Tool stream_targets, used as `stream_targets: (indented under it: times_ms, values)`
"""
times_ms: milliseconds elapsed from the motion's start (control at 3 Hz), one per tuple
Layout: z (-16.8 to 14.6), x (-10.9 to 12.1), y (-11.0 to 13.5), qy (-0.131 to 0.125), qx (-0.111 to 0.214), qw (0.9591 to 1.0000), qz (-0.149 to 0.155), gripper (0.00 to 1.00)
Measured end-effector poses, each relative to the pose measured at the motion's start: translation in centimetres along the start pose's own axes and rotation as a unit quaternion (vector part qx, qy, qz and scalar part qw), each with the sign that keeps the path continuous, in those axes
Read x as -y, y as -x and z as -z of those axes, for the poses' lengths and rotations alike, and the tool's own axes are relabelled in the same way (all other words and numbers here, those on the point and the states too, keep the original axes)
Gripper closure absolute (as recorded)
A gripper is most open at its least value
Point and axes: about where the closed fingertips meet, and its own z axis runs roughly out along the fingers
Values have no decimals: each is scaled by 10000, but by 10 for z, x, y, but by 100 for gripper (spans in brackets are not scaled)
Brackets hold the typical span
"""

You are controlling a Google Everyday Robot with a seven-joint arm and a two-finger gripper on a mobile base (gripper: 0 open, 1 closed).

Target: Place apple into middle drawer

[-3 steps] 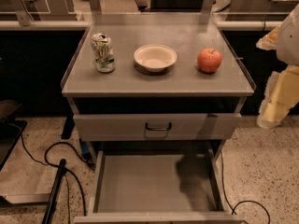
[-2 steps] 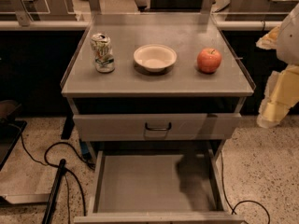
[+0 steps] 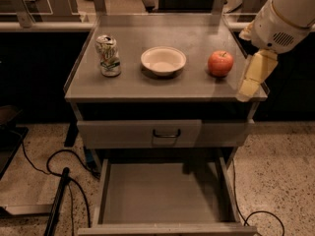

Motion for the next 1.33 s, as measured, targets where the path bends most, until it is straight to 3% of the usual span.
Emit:
stream_targets:
  times_ms: [333,667,1333]
  values:
    - [0,0,0,0,0,10000,0,0]
    - [-4,14,14,-158,150,9997,-56,0]
    - [-34,67,20,-167,114,9996,-220,0]
